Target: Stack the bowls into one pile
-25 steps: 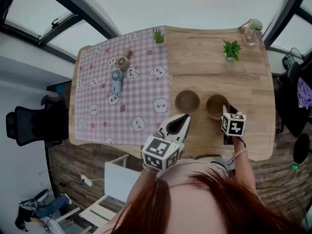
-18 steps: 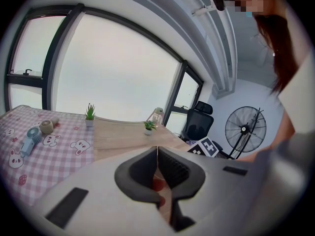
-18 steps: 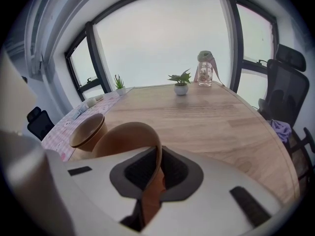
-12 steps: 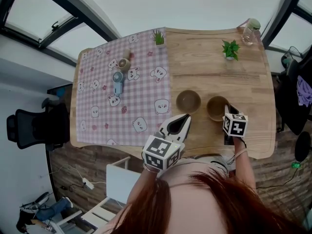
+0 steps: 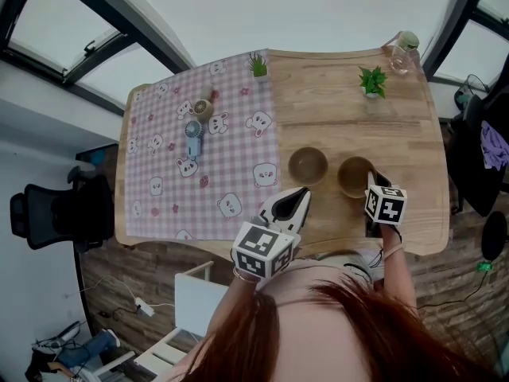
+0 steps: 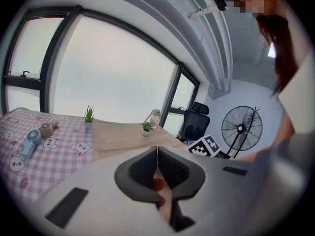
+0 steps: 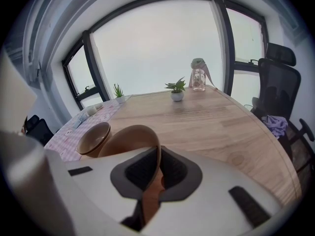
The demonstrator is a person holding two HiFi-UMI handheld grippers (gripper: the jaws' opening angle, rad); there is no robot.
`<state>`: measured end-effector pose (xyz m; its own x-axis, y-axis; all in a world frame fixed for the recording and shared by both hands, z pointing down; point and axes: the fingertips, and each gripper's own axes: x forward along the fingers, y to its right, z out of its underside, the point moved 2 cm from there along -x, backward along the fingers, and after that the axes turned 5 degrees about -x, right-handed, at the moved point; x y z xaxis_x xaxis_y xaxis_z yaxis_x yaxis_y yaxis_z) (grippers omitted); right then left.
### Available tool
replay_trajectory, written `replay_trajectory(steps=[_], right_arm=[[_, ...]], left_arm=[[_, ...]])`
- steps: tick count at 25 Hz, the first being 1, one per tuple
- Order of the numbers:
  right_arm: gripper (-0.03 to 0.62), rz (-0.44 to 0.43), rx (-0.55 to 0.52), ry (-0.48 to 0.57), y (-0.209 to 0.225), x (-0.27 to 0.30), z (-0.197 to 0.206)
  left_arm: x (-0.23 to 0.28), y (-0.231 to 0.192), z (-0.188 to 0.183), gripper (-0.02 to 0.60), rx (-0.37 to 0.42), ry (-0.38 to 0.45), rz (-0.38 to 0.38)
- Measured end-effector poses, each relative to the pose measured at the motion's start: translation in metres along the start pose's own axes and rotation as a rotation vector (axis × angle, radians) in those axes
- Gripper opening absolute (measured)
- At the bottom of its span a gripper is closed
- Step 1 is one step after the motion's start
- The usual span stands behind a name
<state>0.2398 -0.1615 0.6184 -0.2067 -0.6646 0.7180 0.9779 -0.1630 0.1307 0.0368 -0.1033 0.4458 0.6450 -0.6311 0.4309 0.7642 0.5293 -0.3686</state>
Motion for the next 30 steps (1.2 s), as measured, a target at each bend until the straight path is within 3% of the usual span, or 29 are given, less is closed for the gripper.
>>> replay_trajectory(steps=[8, 30], right_arm=[[0.014, -0.007, 0.087, 0.025, -0.008, -0.014, -0.001], [0.015, -0.013, 0.071, 0.093, -0.054, -0.036, -0.018]], left_arm=[[-0.009, -0.002, 0.0, 0.011, -0.006, 0.011, 0.016], [-0.041, -0.018, -0.001, 0.011, 0.001, 0.043, 0.052]])
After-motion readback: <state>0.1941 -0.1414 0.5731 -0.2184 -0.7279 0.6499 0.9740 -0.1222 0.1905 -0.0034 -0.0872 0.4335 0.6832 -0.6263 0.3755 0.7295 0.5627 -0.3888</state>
